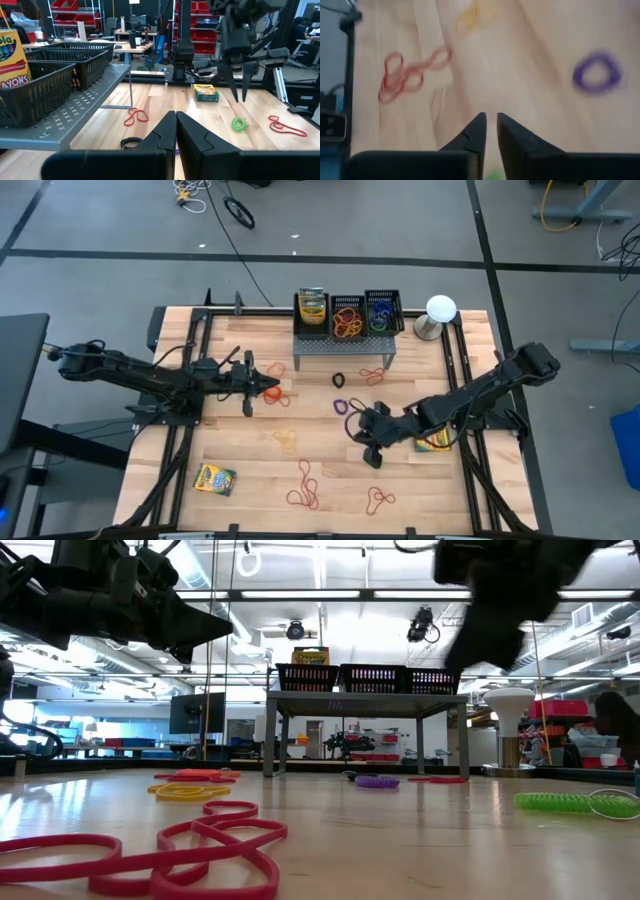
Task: Sort rubber bands into baskets
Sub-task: Put the green spring rubberband into the right black basket on the shelf
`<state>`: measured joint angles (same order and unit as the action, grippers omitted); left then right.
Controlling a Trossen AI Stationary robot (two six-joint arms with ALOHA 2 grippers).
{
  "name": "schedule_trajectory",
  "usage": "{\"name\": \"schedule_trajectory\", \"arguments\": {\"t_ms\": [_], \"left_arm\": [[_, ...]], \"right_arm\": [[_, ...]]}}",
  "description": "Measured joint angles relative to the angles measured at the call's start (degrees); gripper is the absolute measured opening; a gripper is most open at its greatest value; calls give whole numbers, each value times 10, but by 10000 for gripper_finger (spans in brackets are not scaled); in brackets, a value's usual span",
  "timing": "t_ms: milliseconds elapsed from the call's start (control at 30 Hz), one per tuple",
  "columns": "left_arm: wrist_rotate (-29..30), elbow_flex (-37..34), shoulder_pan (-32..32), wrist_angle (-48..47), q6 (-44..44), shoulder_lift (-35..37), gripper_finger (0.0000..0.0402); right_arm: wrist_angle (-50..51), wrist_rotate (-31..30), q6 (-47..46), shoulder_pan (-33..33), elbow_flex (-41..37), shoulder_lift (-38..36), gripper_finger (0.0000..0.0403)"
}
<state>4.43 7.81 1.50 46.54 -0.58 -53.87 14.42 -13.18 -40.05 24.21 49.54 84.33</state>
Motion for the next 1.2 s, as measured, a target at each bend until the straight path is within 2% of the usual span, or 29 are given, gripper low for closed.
{"name": "schedule_trajectory", "arguments": {"t_ms": [133,233,300,367,533,667,800,1000,1200], "left_arm": [[0,0,0,0,0,0,16],[0,0,0,1,0,0,16],[0,0,0,1,0,0,16],[0,0,0,-1,0,0,16],[0,0,0,2,0,0,16],[0,0,0,2,0,0,16],[0,0,0,1,0,0,16],[0,0,0,1,0,0,16],[0,0,0,2,0,0,16]], "right_arm": [[15,9,-97,39,0,31,84],[-38,54,-141,59,1,78,100],[-39,75,-165,69,5,108,110],[-4,82,-182,75,23,133,122],[161,74,-175,77,103,171,161],[226,43,-148,71,159,197,192],[292,42,-140,58,189,236,209],[303,76,-145,43,197,262,206],[301,87,-139,40,197,262,136]]}}
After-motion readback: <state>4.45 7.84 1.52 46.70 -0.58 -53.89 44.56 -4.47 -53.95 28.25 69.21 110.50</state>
